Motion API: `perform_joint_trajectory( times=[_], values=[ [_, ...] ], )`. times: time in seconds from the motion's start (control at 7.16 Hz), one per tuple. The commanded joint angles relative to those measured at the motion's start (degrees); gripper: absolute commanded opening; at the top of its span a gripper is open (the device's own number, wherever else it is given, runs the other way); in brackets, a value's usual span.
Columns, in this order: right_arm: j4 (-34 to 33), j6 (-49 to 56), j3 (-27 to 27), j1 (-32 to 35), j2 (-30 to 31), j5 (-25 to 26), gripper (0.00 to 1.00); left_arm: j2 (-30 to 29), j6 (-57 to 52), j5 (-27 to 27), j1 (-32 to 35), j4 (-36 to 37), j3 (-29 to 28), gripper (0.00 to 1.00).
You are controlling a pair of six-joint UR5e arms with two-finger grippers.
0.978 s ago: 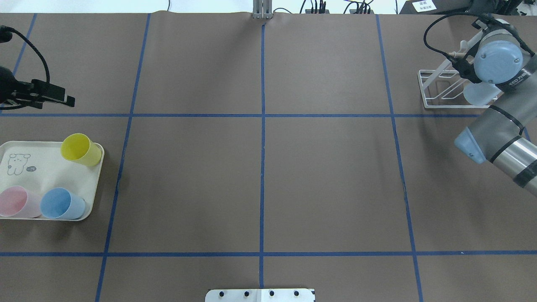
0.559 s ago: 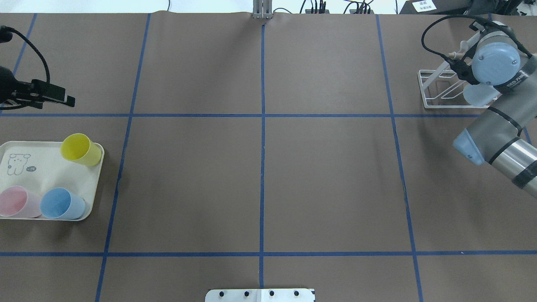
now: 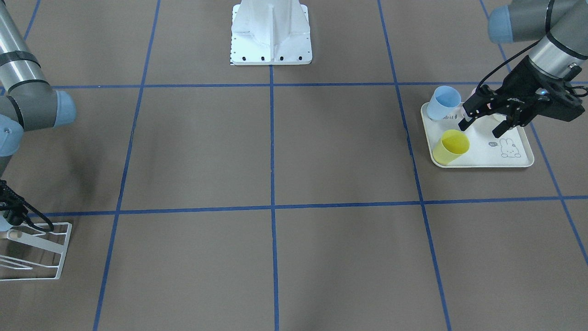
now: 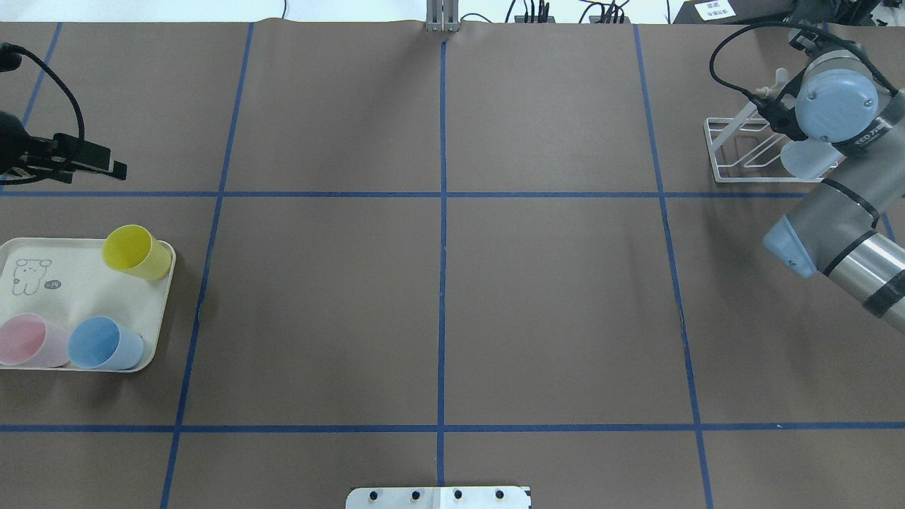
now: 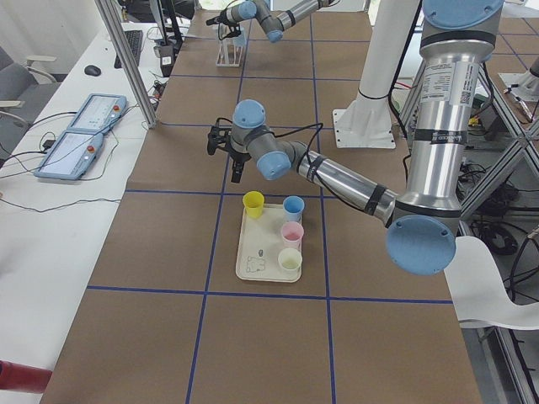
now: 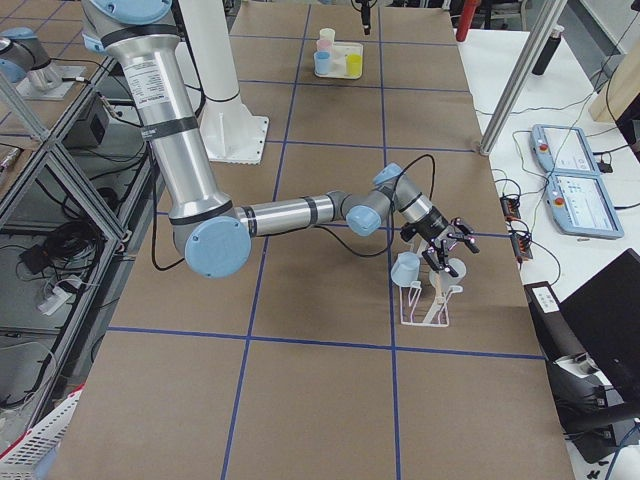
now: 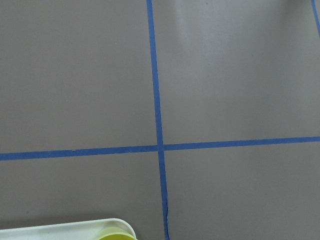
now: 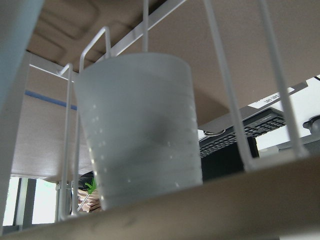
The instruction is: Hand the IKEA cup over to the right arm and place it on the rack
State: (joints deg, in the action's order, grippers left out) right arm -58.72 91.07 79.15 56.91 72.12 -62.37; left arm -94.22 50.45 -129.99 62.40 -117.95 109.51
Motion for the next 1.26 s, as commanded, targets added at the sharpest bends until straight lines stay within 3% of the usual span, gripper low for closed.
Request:
perform_joint_trajectory(
  times=[0.0,0.42,0.84,1.12],
  values=[
    [-0.1,0.6,2.0,0.1,0.0,-0.1,0.99,0.0,0.0,0.0,0.0,0.0,0.0,1.0],
    [-0.7,0.7,7.6,1.1,1.1,-1.3,0.99,0.0,0.0,0.0,0.0,0.0,0.1,1.0],
    [-11.6,-0.9,21.3,3.3,1.5,-4.9,0.99,-0.1,-0.1,0.0,0.0,0.0,0.0,1.0],
    [-12.7,-9.6,24.3,3.3,1.7,-8.1,0.99,-0.2,-0.1,0.0,0.0,0.0,-0.1,1.0]
  ],
)
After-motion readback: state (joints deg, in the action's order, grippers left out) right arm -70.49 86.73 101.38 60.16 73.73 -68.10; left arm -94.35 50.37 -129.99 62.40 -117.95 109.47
